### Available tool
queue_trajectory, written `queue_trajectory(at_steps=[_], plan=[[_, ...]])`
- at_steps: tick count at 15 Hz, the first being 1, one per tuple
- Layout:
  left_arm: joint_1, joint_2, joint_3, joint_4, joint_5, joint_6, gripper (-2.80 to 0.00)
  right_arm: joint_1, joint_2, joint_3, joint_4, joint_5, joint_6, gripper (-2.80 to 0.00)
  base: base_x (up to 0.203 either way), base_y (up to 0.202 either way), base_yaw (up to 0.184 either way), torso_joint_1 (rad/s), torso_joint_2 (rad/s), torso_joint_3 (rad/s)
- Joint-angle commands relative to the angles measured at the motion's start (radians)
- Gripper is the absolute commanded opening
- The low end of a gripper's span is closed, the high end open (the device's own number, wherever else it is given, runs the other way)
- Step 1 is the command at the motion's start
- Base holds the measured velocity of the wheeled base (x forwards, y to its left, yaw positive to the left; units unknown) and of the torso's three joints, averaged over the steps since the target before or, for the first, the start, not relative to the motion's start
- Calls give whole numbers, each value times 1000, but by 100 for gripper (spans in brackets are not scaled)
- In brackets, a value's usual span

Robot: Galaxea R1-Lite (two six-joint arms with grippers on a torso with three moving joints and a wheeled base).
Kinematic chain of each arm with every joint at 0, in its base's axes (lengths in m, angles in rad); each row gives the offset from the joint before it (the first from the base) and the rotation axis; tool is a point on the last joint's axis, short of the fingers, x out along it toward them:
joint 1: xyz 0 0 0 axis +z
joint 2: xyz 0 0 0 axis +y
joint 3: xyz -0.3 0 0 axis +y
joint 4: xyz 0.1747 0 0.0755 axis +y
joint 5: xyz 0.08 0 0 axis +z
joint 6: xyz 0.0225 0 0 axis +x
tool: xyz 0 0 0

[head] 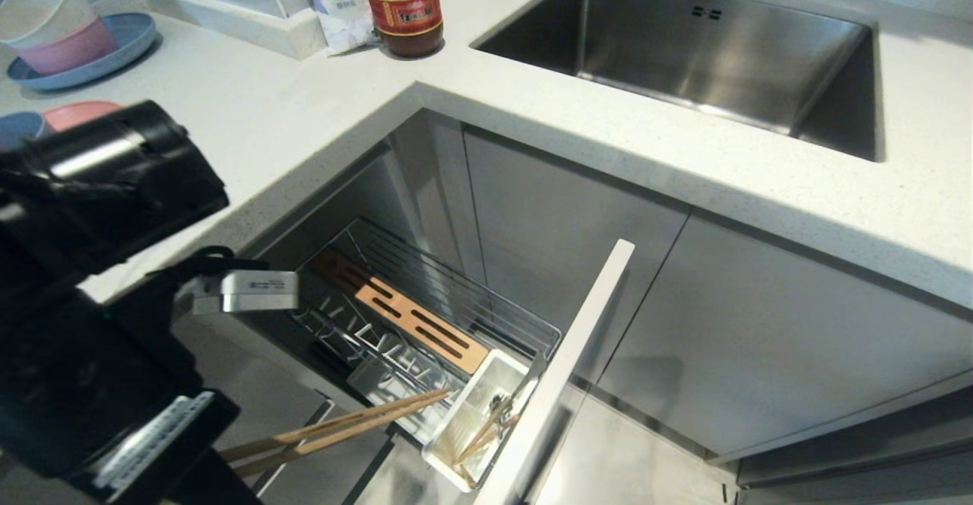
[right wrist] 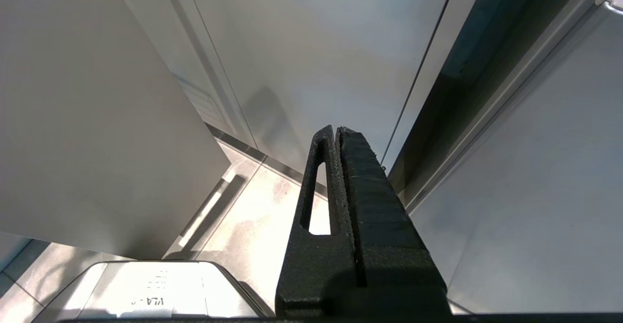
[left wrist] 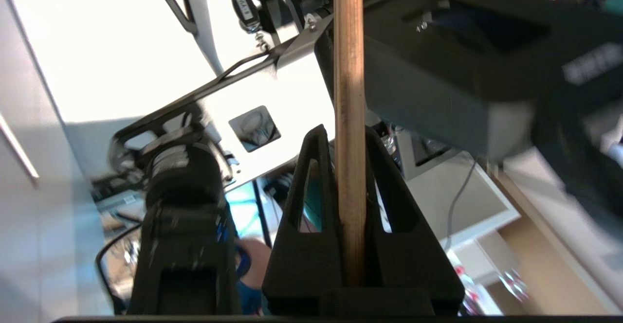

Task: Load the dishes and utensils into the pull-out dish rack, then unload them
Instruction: Take the chopsticks out of the cupboard

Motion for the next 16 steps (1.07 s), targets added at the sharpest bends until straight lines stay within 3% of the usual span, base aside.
queue_trajectory(at_steps=[1, 5, 11, 14, 16], plan=[[-16, -120, -49, 35, 14, -2, -280, 0, -3, 2, 0, 0, 0, -280, 0, 0, 0, 0, 0, 0], [-11, -243, -152, 35, 45, -4, -280, 0, -4, 2, 0, 0, 0, -280, 0, 0, 0, 0, 0, 0], [90, -369, -285, -3, 46, 2, -280, 1, -4, 2, 0, 0, 0, -280, 0, 0, 0, 0, 0, 0], [208, -431, -288, -130, 46, 2, -280, 1, -4, 2, 0, 0, 0, -280, 0, 0, 0, 0, 0, 0], [334, -455, -284, -202, 40, 2, -280, 1, -4, 2, 0, 0, 0, -280, 0, 0, 0, 0, 0, 0]])
